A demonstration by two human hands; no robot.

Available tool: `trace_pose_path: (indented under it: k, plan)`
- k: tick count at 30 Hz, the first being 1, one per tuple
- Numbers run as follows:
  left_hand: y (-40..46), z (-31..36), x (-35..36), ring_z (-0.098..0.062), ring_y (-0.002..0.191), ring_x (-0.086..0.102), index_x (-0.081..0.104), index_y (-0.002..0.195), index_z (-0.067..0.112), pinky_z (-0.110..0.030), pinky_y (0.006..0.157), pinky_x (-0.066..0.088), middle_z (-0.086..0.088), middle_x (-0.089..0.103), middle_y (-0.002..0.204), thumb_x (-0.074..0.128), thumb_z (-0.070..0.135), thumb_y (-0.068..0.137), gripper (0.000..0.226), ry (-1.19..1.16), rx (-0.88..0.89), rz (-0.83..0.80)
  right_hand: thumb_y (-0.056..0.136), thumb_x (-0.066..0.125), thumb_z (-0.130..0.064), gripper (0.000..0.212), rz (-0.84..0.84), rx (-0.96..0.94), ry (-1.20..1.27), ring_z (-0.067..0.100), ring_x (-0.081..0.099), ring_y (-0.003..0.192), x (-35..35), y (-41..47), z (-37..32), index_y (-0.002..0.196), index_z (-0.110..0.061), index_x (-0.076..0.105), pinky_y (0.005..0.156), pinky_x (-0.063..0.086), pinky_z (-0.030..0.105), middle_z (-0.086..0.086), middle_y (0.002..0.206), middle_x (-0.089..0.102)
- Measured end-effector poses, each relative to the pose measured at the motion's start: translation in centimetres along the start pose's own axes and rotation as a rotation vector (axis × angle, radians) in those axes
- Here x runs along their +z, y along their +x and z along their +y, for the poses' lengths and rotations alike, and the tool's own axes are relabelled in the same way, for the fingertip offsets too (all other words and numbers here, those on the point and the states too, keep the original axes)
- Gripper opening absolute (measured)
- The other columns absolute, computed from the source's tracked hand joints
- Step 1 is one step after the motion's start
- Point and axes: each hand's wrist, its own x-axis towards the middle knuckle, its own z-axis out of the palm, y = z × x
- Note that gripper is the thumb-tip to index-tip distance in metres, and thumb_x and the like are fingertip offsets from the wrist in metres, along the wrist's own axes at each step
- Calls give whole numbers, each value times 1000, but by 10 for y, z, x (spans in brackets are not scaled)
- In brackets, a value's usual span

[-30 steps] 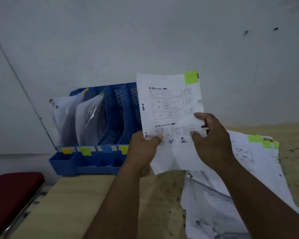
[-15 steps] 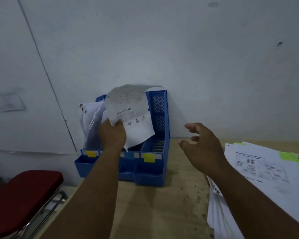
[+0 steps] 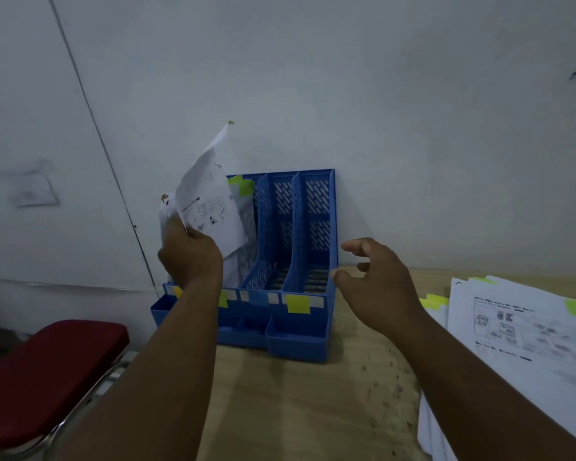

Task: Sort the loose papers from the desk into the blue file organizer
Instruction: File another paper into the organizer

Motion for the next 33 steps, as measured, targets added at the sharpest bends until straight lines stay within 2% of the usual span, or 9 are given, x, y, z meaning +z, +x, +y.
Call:
trace_pose_path:
  k: [3, 8, 11, 18, 23, 25, 28, 31, 33]
  plan:
    - [1, -6, 7, -37, 95, 66, 63, 120, 8, -30, 70, 44, -19, 68, 108, 43, 5, 101, 28, -9, 80, -8, 88, 74, -31, 45, -11, 3, 7, 10, 53, 116, 4, 2, 0, 129, -35, 55, 96, 48, 30, -10, 131, 54]
    - [-6, -1, 14, -36, 109, 60, 59, 135, 10, -31, 78, 40, -18, 63, 123, 41, 10, 105, 34, 41, 70, -157, 88, 74, -33, 45, -12, 1, 0, 12, 54, 119, 9, 4, -1, 128, -37, 55, 99, 50, 34, -11, 132, 54]
    - [-9, -2, 17, -38, 111, 59, 57, 135, 7, -30, 79, 38, -18, 62, 121, 41, 11, 105, 34, 45, 49, -227, 88, 74, -33, 45, -15, 5, 10, 12, 54, 119, 10, 4, 0, 128, -37, 55, 99, 50, 35, -11, 133, 54]
    - [-2, -25, 28, -35, 96, 61, 64, 95, 3, -33, 73, 42, -21, 66, 103, 46, 11, 102, 21, 86, -46, -486, 88, 74, -33, 44, -13, 9, -1, 12, 54, 119, 10, 6, 5, 128, -37, 56, 99, 50, 37, -11, 131, 55]
    - [6, -35, 31, -39, 110, 60, 63, 118, -4, -33, 79, 45, -23, 65, 121, 54, 13, 101, 27, 197, -84, -748, 88, 74, -34, 44, -13, 14, -4, 11, 54, 118, 13, 5, 7, 126, -39, 55, 98, 51, 36, -11, 131, 55]
    - [7, -31, 29, -36, 111, 61, 63, 125, 2, -32, 81, 47, -19, 66, 124, 60, 26, 99, 35, 158, -72, -721, 88, 74, -34, 44, -13, 17, -6, 11, 54, 119, 13, 5, 7, 127, -39, 55, 98, 51, 36, -11, 132, 55]
    - [-1, -16, 21, -32, 107, 62, 64, 123, 11, -32, 80, 45, -12, 68, 117, 54, 45, 101, 42, 44, -2, -536, 88, 74, -34, 45, -10, 18, -6, 12, 54, 119, 14, 5, 6, 128, -39, 55, 98, 51, 36, -11, 133, 54]
    - [-9, -4, 13, -32, 100, 56, 59, 122, 3, -31, 77, 35, -15, 60, 108, 37, 34, 109, 40, 54, 80, -322, 88, 75, -34, 45, -8, 17, -12, 13, 55, 119, 14, 4, 6, 128, -38, 55, 97, 52, 36, -10, 133, 55]
    - [-7, -8, 16, -29, 88, 54, 61, 113, -1, -31, 74, 35, -16, 59, 97, 35, 29, 110, 40, 110, 111, -330, 88, 75, -34, 46, -10, 17, -15, 13, 55, 118, 13, 3, 7, 129, -37, 55, 96, 52, 35, -10, 132, 55]
